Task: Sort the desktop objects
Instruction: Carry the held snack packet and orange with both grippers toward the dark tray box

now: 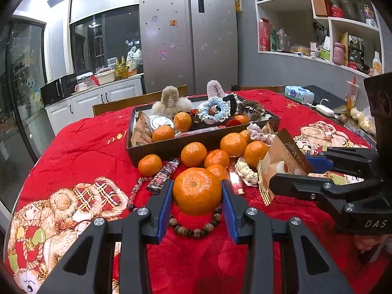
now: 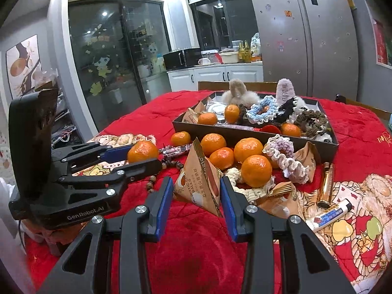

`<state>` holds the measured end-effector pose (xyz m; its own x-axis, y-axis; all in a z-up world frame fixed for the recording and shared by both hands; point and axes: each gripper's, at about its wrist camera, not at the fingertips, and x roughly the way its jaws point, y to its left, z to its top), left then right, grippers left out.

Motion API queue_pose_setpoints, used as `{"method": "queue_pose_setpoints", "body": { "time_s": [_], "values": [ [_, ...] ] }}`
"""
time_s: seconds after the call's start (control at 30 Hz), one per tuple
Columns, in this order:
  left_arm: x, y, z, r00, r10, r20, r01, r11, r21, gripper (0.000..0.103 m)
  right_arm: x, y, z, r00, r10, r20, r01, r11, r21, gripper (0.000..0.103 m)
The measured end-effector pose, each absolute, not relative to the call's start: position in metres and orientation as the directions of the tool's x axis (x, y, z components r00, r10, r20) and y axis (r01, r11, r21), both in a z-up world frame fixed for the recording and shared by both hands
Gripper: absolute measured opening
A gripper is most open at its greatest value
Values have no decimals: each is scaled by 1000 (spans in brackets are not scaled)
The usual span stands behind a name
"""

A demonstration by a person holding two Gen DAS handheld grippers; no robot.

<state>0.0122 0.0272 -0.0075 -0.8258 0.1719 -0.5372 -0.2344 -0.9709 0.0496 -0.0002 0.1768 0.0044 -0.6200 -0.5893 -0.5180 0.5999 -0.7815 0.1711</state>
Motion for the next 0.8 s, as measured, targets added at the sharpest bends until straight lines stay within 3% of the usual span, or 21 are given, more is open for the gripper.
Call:
{"method": "queue_pose_setpoints", "body": {
  "time_s": [0.33,0.8],
  "values": [
    [20,40,-4,-836,196,-513,-281,-955,93,39,-5,178,2,-600,-601,-528,602,-774,197,38],
    [8,22,-6,-803,246,-543,-276,-961,-27,39,-22,180,-2,-617,-570,-543,517,-814,266,38]
  ]
}}
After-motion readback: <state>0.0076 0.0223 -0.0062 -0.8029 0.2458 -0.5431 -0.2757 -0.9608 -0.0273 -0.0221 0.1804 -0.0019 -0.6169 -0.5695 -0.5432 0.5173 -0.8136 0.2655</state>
